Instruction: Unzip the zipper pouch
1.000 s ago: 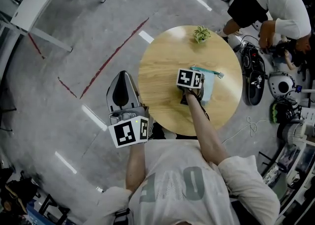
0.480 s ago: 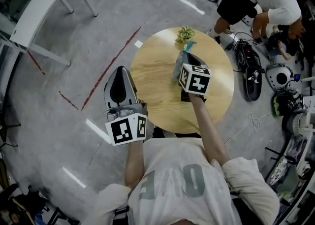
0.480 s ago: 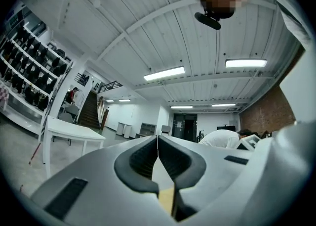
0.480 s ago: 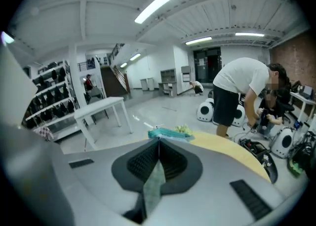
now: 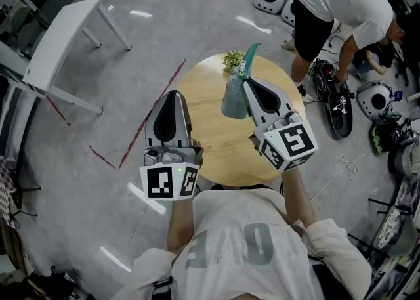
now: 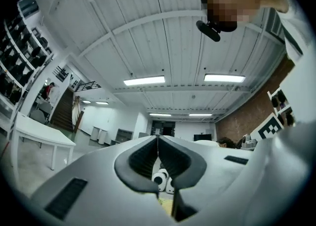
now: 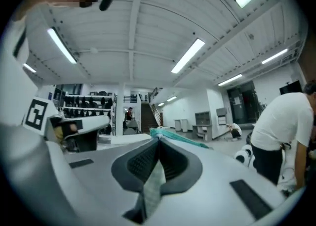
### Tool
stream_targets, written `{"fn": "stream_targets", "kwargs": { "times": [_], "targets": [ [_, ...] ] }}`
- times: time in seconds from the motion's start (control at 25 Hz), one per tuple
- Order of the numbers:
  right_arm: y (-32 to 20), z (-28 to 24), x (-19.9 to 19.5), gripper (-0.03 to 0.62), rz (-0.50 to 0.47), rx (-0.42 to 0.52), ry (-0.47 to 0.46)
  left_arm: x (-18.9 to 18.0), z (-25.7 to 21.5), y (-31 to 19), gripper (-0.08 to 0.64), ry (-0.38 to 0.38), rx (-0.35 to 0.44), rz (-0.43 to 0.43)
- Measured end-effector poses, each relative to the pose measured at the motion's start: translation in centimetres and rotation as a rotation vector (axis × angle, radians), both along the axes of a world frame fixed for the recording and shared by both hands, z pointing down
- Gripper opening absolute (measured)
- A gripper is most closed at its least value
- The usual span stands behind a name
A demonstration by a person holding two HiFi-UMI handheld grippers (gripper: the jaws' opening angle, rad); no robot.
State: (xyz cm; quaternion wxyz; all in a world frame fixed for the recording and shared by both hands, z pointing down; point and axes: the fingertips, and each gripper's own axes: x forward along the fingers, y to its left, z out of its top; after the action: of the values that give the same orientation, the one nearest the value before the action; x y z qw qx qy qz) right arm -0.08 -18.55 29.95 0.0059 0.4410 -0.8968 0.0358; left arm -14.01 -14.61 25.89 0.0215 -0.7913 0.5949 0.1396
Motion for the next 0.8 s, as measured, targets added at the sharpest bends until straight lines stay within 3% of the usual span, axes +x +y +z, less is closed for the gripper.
{"fn": "stream_targets", "kwargs": {
  "times": [0.12,0.24,0.64,0.72,0.8],
  "targets": [
    [2.6,-1.8,0.3,0.031,-0.104,0.090,-0.022,2.9,-1.1,0.1,0.029,0.006,0.003,0.123],
    [4.8,-2.4,1.0,0.031,-0.171,0.124,-0.051,5.3,-1.9,0.6,0.029,0.020,0.016,0.208],
    [7.3,-3.8,2.5,0.031,-0.283,0.169,-0.075,8.5,-3.4,1.2,0.029,0.032,0.023,0.311],
    [7.9,-4.1,2.7,0.031,-0.329,0.189,-0.065,10.0,-3.8,1.4,0.030,0.038,0.025,0.408],
    [8.6,-4.7,2.8,0.031,-0.397,0.215,-0.056,11.7,-4.5,1.8,0.034,0.066,0.015,0.566]
  ]
}}
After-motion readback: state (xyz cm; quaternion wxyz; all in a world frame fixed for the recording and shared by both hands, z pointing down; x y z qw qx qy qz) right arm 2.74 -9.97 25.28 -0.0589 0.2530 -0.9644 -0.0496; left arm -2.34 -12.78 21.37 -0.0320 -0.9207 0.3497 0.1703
